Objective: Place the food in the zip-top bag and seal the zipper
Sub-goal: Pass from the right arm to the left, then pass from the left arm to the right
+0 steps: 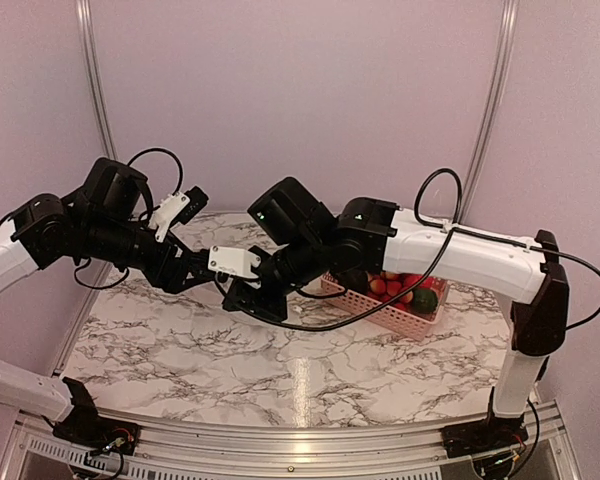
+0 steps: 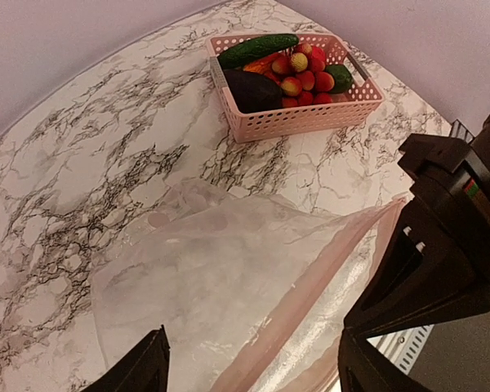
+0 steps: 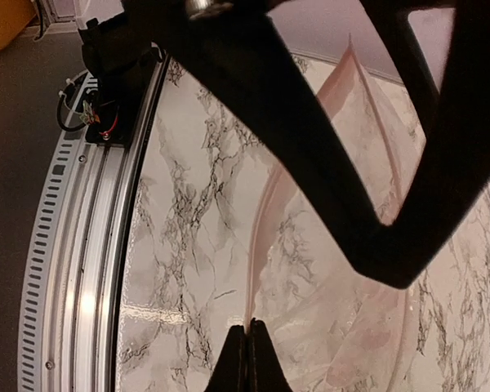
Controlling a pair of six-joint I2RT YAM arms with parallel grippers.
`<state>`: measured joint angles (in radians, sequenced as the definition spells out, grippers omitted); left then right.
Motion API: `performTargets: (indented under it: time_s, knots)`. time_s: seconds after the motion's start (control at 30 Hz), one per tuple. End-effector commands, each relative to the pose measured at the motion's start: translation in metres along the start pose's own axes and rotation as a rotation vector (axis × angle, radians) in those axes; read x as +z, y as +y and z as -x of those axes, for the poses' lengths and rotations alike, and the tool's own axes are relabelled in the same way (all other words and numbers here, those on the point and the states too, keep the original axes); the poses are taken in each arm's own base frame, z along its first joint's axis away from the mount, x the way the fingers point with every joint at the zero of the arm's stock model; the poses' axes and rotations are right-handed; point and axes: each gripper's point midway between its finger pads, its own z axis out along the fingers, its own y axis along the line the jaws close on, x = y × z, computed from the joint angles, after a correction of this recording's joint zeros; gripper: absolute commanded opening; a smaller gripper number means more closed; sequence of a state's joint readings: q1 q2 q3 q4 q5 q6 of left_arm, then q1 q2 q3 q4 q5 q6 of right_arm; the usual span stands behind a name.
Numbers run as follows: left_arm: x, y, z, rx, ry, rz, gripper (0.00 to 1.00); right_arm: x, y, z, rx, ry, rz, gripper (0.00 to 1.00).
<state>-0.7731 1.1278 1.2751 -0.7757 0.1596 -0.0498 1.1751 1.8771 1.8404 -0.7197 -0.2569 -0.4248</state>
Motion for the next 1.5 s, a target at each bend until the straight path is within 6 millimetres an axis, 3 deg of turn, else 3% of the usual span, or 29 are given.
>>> performTargets:
  time_s: [0.0,0.2,0.43,0.57,0.63,0.77,0.87,0.97,1.03,1.13,1.23,1.33,1.47]
  knots:
    - [0.013,-0.003,0.011,0.17,-0.009,0.045,0.71,-0.015,0.0,0.011,-0.032,-0.027,-0.027,0.0]
    - [0.025,0.002,0.008,0.219,0.017,0.086,0.57,-0.025,-0.001,0.017,-0.04,-0.045,-0.041,0.0]
    - [0.025,0.008,0.012,0.243,0.013,0.122,0.18,-0.032,0.0,0.009,-0.042,-0.037,-0.063,0.0]
    - [0.021,0.018,0.019,0.204,-0.001,0.185,0.05,-0.038,-0.007,0.007,0.003,-0.047,-0.096,0.15]
    - [0.017,0.03,0.026,0.156,-0.013,0.264,0.0,-0.056,-0.014,0.019,0.052,-0.108,-0.104,0.23]
    - [0.0,0.063,0.05,-0.038,-0.098,0.481,0.0,-0.102,-0.044,0.039,0.183,-0.284,-0.142,0.29]
    - [-0.018,0.084,0.065,-0.191,-0.195,0.619,0.0,-0.138,-0.08,0.046,0.294,-0.405,-0.306,0.45]
    - [-0.023,0.089,0.074,-0.26,-0.268,0.651,0.0,-0.166,-0.125,0.028,0.508,-0.484,-0.529,0.65]
    - [-0.021,0.091,0.078,-0.323,-0.33,0.648,0.0,-0.176,-0.151,0.012,0.67,-0.525,-0.612,0.68]
    - [-0.007,0.093,0.079,-0.395,-0.382,0.649,0.0,-0.172,-0.174,0.002,0.833,-0.577,-0.597,0.68]
    - [0.012,0.087,0.084,-0.387,-0.417,0.657,0.0,-0.161,-0.191,0.005,0.906,-0.592,-0.555,0.68]
    - [0.031,0.076,0.092,-0.329,-0.433,0.651,0.0,-0.141,-0.207,0.003,0.992,-0.548,-0.524,0.68]
    - [0.054,0.065,0.092,-0.303,-0.405,0.629,0.0,-0.115,-0.217,-0.019,1.103,-0.471,-0.491,0.69]
